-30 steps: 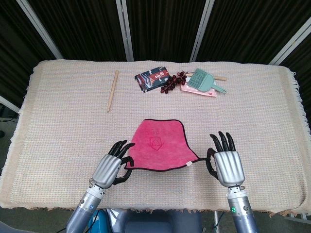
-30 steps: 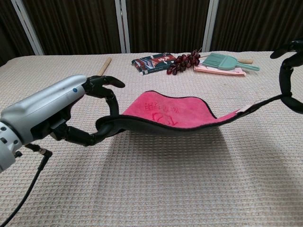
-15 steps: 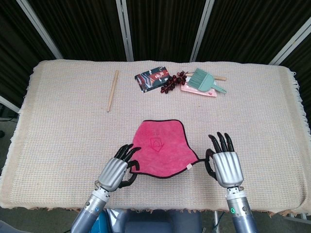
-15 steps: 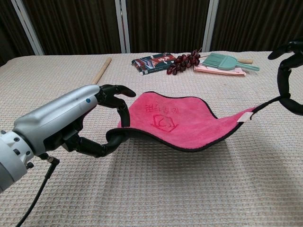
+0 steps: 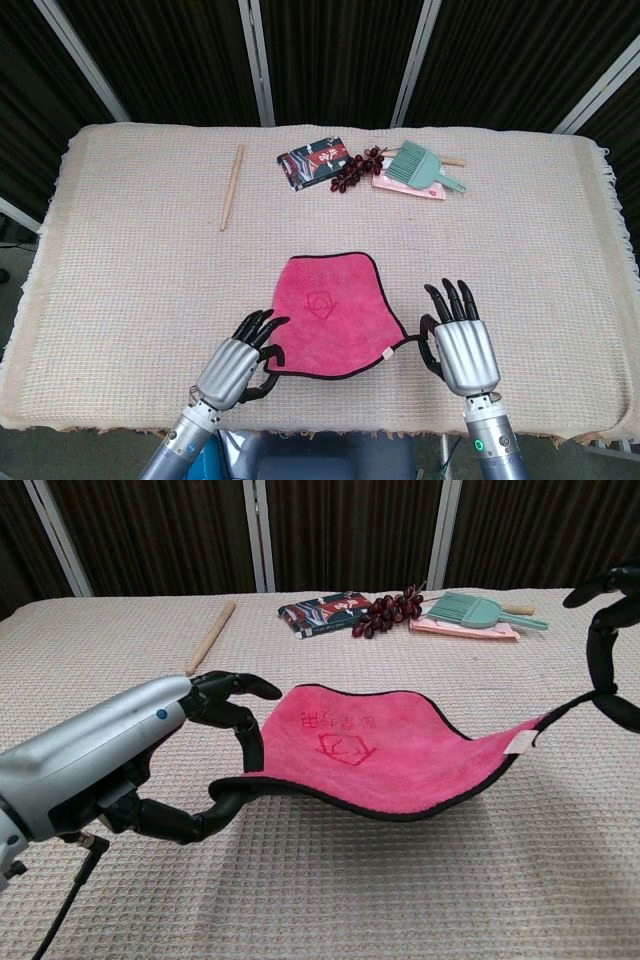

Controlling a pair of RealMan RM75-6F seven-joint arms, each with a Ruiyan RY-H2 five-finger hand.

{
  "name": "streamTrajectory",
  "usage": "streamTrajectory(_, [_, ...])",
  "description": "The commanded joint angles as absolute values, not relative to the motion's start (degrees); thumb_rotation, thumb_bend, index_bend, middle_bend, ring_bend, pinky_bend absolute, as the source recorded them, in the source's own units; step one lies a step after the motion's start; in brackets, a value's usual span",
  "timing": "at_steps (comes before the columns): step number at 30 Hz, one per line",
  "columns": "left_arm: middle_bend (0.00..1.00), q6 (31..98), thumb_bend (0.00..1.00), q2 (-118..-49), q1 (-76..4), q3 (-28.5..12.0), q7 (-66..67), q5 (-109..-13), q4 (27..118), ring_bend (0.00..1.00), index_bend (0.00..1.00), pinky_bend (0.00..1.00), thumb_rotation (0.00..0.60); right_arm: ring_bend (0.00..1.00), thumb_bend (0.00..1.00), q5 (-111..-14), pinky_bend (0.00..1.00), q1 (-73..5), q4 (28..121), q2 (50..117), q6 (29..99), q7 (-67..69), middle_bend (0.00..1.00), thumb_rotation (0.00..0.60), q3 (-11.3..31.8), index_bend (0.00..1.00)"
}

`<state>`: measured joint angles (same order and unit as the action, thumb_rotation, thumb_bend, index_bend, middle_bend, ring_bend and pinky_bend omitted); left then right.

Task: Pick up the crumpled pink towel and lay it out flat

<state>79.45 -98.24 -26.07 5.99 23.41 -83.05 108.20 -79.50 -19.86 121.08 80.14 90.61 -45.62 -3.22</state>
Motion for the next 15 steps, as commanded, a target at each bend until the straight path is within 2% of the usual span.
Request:
streamTrajectory(1, [0.1, 79.7, 0.53, -97.3, -25.4, 6.5, 22.8, -83.4, 108.1, 0.0, 0.6, 0.0, 0.6, 0.02, 0.56, -81.9, 0.0, -18.8, 121.8, 79.7, 90.7, -46.0, 0.18, 0.6, -4.8, 0.63])
streamTrajectory(6, [0.1, 80.0, 0.53, -95.7, -24.5, 6.3, 21.1, -83.8, 108.0, 0.0, 0.6, 0.0, 0.6, 0.02, 0.56, -83.0, 0.0, -17.9, 122.1, 79.5, 90.5, -46.5, 0.18, 0.6, -5.2, 0.63])
streamTrajectory(15, [0.11, 80.5, 0.53, -90.6, -24.7, 2.1, 20.3, -84.1, 110.7, 0.0, 0.6, 0.0, 0.6, 0.02, 0.56, -82.2, 0.0, -17.3, 122.2, 80.3, 89.2, -47.3, 0.18, 0.6, -3.4, 0.63])
